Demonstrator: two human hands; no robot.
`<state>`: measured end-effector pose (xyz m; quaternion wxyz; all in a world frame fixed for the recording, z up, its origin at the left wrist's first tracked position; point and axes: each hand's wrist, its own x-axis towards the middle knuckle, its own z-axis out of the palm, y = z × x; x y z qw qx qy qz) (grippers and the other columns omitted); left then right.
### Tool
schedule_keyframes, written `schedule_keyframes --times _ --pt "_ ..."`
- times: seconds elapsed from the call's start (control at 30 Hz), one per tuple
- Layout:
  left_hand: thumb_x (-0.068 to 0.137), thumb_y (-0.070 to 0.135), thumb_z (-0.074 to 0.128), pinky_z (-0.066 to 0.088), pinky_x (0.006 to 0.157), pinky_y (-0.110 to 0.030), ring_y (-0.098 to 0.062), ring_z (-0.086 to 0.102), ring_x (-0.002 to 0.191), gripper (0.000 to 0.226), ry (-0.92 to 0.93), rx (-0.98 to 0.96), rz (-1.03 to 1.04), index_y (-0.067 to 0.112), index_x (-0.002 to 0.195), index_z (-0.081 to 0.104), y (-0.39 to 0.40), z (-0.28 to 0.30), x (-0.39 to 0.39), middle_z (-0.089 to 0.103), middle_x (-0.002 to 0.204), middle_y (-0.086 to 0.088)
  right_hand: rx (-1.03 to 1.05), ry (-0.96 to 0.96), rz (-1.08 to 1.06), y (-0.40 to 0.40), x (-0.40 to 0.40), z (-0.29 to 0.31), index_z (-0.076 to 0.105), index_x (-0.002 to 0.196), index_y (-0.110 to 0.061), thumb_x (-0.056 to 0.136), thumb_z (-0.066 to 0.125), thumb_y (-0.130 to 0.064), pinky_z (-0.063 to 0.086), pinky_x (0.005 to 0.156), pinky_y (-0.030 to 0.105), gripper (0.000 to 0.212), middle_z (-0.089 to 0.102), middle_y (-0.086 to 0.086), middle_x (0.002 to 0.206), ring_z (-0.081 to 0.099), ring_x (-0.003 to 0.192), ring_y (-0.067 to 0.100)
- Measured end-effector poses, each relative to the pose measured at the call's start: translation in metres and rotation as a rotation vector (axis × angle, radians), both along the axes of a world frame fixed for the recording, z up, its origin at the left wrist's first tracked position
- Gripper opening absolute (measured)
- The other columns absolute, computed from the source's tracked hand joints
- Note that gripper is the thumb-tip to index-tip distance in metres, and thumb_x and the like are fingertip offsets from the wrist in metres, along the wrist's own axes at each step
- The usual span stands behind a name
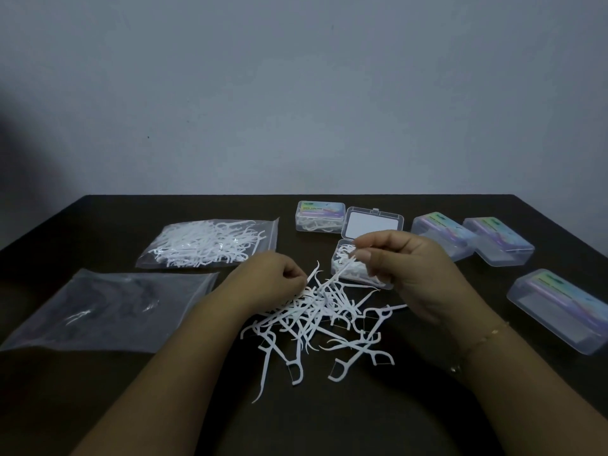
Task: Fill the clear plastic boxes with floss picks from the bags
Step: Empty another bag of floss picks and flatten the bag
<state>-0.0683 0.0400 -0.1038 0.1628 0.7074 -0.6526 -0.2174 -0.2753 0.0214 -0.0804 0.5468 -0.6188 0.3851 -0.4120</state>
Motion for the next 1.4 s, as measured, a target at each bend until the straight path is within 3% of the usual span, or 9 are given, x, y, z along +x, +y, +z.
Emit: schedule_keyframes --times 0.17,0.33,0.53,0.67,0.77,0.9,1.07,1.2,1.4 --pt "0.081 0.052 0.066 0.054 0.08 -0.032 -0.005 0.063 0.079 0.03 -0.002 0.013 0.027 0.028 0.098 0.069 0.001 0.0 -0.003 0.067 0.084 0.012 0.031 -0.062 -0.17 -0.012 -0.01 -0.003 0.071 0.083 -0.018 0.082 0.065 -0.005 0.04 0.056 0.024 0.014 0.068 0.01 0.082 0.051 0.066 0.015" --pt "0.085 0.045 0.066 0.053 0.084 -0.034 -0.004 0.061 0.084 0.021 -0.031 0.015 0.029 0.03 0.099 0.071 -0.001 -0.001 -0.002 0.068 0.093 0.011 0.059 -0.127 -0.322 -0.019 -0.014 -0.004 0.07 0.091 -0.016 0.085 0.063 -0.007 0.038 0.054 0.021 0.012 0.068 0.005 0.084 0.05 0.067 0.012" --pt "0.09 0.037 0.06 0.052 0.065 -0.026 -0.003 0.059 0.063 0.015 -0.023 0.001 0.011 0.03 0.091 0.073 0.0 0.0 0.0 0.07 0.081 0.012 0.089 -0.071 -0.458 -0.027 -0.014 -0.016 0.07 0.1 -0.014 0.086 0.065 -0.013 0.049 0.064 0.02 0.014 0.067 -0.001 0.099 0.058 0.091 0.012" --pt "0.086 0.031 0.062 0.054 0.079 -0.027 0.001 0.062 0.077 0.013 0.014 0.021 0.0 0.03 0.093 0.073 0.003 0.001 0.004 0.067 0.084 0.019 -0.054 0.221 -0.448 -0.03 -0.013 -0.023 0.067 0.111 -0.009 0.09 0.06 -0.012 0.042 0.052 0.003 0.022 0.063 -0.001 0.105 0.053 0.083 0.002" --pt "0.083 0.028 0.065 0.052 0.083 -0.025 0.002 0.062 0.083 0.02 0.014 0.05 -0.009 0.03 0.102 0.072 0.005 0.004 0.006 0.066 0.086 0.02 -0.173 0.446 -0.442 -0.034 -0.012 -0.03 0.069 0.111 -0.009 0.091 0.06 -0.012 0.045 0.07 0.013 0.022 0.066 0.005 0.111 0.056 0.093 0.011" --pt "0.082 0.028 0.067 0.047 0.07 -0.018 0.004 0.06 0.08 0.024 -0.009 0.06 -0.007 0.032 0.105 0.071 0.004 0.005 0.009 0.064 0.084 0.02 -0.246 0.635 -0.469 -0.037 -0.011 -0.034 0.07 0.111 -0.013 0.087 0.065 -0.02 0.052 0.088 0.034 0.025 0.066 0.006 0.108 0.057 0.096 0.019" --pt "0.084 0.028 0.069 0.043 0.065 -0.014 0.004 0.059 0.077 0.018 -0.015 0.043 0.005 0.031 0.102 0.073 0.004 0.005 0.011 0.063 0.08 0.02 -0.191 0.678 -0.397 -0.034 -0.01 -0.035 0.061 0.124 -0.015 0.089 0.062 -0.033 0.05 0.089 0.032 0.04 0.059 0.006 0.121 0.057 0.099 0.016" --pt "0.085 0.028 0.069 0.046 0.064 -0.014 0.0 0.062 0.077 0.012 -0.005 0.044 -0.002 0.03 0.096 0.073 0.005 0.005 0.011 0.066 0.081 0.017 -0.219 0.671 -0.313 -0.028 -0.005 -0.032 0.052 0.133 -0.016 0.092 0.059 -0.027 0.044 0.088 0.025 0.043 0.057 0.005 0.126 0.053 0.104 0.014" --pt "0.084 0.024 0.069 0.051 0.058 -0.018 -0.005 0.065 0.069 0.01 0.003 0.07 -0.008 0.03 0.077 0.071 0.007 0.009 0.012 0.068 0.072 0.016 -0.267 0.71 -0.19 -0.025 -0.001 -0.034 0.05 0.135 -0.022 0.093 0.056 -0.028 0.04 0.102 0.033 0.042 0.052 -0.001 0.135 0.046 0.122 0.014"
